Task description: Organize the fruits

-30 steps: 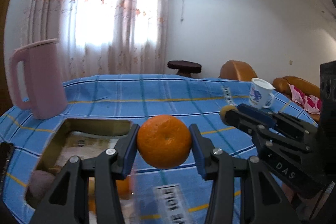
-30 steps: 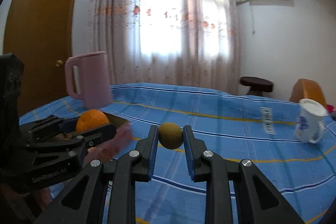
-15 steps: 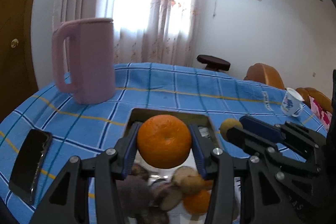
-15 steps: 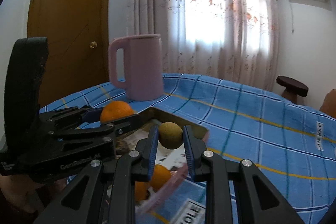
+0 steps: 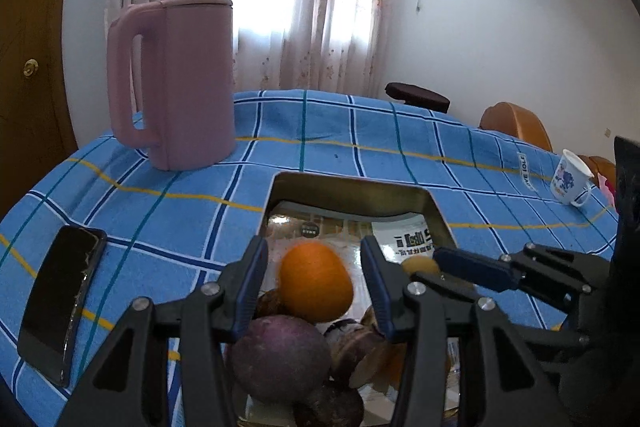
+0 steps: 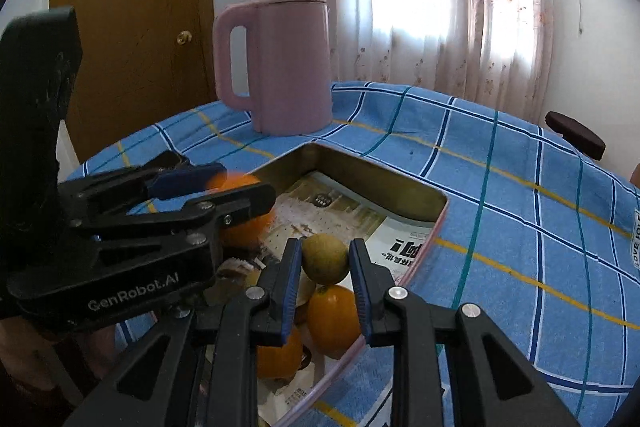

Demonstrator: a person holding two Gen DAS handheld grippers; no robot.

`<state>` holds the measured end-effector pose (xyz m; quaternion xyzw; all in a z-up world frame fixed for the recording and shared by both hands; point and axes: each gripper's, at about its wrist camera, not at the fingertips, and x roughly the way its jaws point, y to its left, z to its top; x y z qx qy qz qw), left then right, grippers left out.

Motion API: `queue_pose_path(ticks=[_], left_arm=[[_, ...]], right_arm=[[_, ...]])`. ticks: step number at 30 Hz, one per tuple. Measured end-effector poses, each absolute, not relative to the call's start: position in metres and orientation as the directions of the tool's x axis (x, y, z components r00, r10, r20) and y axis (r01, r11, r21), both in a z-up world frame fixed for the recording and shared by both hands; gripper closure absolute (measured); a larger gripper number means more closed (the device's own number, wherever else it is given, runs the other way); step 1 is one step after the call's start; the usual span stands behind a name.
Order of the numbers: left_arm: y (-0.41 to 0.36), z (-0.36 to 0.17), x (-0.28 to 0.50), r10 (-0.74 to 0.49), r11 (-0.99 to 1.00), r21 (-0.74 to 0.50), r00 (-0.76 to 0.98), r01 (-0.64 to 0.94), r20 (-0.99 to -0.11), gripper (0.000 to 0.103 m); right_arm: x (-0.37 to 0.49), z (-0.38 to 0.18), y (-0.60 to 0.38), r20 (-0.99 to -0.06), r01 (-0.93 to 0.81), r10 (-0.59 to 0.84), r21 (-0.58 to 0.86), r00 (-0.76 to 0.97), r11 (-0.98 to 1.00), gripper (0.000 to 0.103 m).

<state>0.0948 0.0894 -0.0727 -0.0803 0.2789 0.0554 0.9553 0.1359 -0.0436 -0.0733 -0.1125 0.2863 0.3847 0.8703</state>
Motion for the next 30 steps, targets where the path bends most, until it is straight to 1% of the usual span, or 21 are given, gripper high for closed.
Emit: queue_pose_path(ticks=[1, 2, 3, 6, 8, 10, 12, 16, 20, 22, 24, 26, 30], left_arm=[[0.089, -0.071, 0.093, 0.064, 0.981, -0.122, 0.841, -0.152, -0.538, 0.042], [0.088, -0.070, 0.090, 0.071, 0.981, -0.118, 0.846, -0.156, -0.528, 0.034], [0.088, -0.069, 0.088, 0.077, 0.981, -0.112, 0.850, -0.157, -0.522, 0.031], [0.088, -0.066, 0.083, 0.071, 0.981, -0.120, 0.856, -0.153, -0.511, 0.030], [0.088, -0.064, 0.077, 0.070, 0.980, -0.126, 0.865, -0.152, -0.496, 0.029], [0.088, -0.063, 0.071, 0.073, 0.979, -0.132, 0.874, -0.155, -0.481, 0.022], [0.088, -0.060, 0.065, 0.077, 0.978, -0.136, 0.883, -0.156, -0.463, 0.019], [0.084, -0.053, 0.056, 0.076, 0.980, -0.135, 0.898, -0.148, -0.434, 0.018], [0.078, -0.047, 0.047, 0.083, 0.982, -0.124, 0.911, -0.145, -0.403, 0.009], [0.076, -0.045, 0.045, 0.083, 0.982, -0.122, 0.914, -0.142, -0.398, 0.008], [0.074, -0.044, 0.043, 0.081, 0.983, -0.120, 0.916, -0.139, -0.393, 0.008], [0.072, -0.043, 0.043, 0.084, 0.983, -0.116, 0.917, -0.139, -0.391, 0.006], [0.068, -0.043, 0.041, 0.079, 0.985, -0.109, 0.918, -0.131, -0.390, 0.005]], right_arm=[[0.136, -0.073, -0.044, -0.585, -0.734, 0.605, 0.024, 0.540, 0.679, 0.076], [0.135, -0.074, -0.044, -0.588, -0.733, 0.603, 0.024, 0.539, 0.679, 0.075], [0.135, -0.074, -0.044, -0.588, -0.733, 0.603, 0.024, 0.539, 0.679, 0.072], [0.134, -0.073, -0.050, -0.578, -0.728, 0.610, 0.040, 0.542, 0.684, 0.064], [0.132, -0.071, -0.053, -0.574, -0.723, 0.610, 0.044, 0.547, 0.689, 0.061], [0.128, -0.070, -0.058, -0.564, -0.716, 0.608, 0.042, 0.559, 0.697, 0.059], [0.122, -0.066, -0.068, -0.538, -0.692, 0.596, 0.030, 0.597, 0.721, 0.054], [0.114, -0.062, -0.078, -0.511, -0.667, 0.581, 0.020, 0.633, 0.745, 0.053], [0.104, -0.052, -0.094, -0.472, -0.629, 0.551, -0.011, 0.689, 0.777, 0.051], [0.102, -0.050, -0.097, -0.464, -0.621, 0.543, -0.020, 0.700, 0.784, 0.050], [0.099, -0.046, -0.105, -0.448, -0.603, 0.530, -0.025, 0.720, 0.797, 0.046], [0.098, -0.045, -0.108, -0.442, -0.598, 0.529, -0.023, 0.724, 0.801, 0.043], [0.093, -0.041, -0.115, -0.427, -0.587, 0.522, -0.027, 0.739, 0.809, 0.043]])
